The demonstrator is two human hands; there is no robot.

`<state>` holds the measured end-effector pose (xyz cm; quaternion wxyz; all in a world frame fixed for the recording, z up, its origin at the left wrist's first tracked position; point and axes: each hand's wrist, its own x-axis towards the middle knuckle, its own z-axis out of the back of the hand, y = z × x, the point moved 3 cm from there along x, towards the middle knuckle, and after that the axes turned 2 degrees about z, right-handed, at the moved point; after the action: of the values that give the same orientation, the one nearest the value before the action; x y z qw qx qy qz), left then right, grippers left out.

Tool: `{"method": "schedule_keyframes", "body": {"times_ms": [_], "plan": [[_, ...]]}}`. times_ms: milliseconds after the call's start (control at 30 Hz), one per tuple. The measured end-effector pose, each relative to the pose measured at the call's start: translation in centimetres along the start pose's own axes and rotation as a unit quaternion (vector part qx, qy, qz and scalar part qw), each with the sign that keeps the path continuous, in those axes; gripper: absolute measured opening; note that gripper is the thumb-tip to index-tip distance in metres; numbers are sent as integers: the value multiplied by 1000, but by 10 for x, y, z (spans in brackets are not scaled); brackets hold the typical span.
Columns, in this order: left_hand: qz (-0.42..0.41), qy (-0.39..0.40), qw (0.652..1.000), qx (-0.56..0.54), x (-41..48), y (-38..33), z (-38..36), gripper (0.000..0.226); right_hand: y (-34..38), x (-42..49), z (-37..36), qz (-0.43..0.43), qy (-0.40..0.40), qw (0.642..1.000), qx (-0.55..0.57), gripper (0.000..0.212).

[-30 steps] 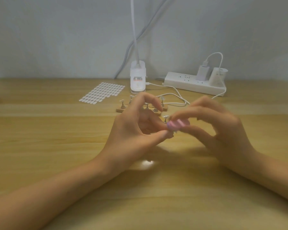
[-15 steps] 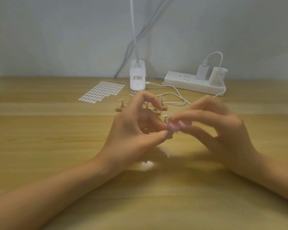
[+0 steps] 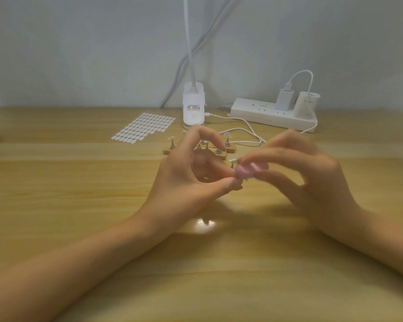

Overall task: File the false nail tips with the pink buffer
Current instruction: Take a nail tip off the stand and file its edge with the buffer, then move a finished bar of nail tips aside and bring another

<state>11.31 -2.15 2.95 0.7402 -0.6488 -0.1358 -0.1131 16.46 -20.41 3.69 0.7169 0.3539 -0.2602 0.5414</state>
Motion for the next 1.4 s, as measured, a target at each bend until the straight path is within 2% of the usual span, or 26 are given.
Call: {"method": "schedule_keyframes", "body": {"times_ms": [300, 467, 533, 633, 767, 867, 1000, 1100, 1167, 1267, 1400], "plan": [[-2, 8, 1000, -10, -1, -3, -2, 50, 3, 0, -1, 22, 3, 1000, 1, 19], [-9, 7, 1000, -19, -1, -3, 0, 45, -14, 4, 8, -68, -50, 996, 7, 18], [-7, 10, 1000, -21, -1, -3, 0, 45, -9, 3, 9, -47, -56, 997, 23, 19], [-11, 4, 1000, -16, 0, -2, 0, 44, -2, 1, 0, 12, -5, 1000, 24, 20], [-20, -3, 1000, -12, -1, -3, 1, 43, -10, 3, 6, -39, -26, 999, 7, 20], [-40, -4, 999, 20, -1, -5, 0, 43, -2, 2, 1, 5, -1, 1000, 26, 20], [-60, -6, 997, 40, -1, -7, 0, 42, -8, 4, 6, -39, -34, 999, 5, 19], [-73, -2, 995, 62, -2, -7, 0, 42, 1, 2, 0, 4, 0, 1000, 22, 18], [-78, -7, 994, 72, -1, -5, 1, 39, -5, 2, 0, -24, 4, 1000, 6, 16], [-103, -24, 993, 51, 2, -6, 7, 41, -22, 8, 12, -105, -43, 994, 2, 13], [-117, -65, 990, 48, 14, -9, 23, 43, -23, 15, 16, -128, -30, 991, 25, 13]]}}
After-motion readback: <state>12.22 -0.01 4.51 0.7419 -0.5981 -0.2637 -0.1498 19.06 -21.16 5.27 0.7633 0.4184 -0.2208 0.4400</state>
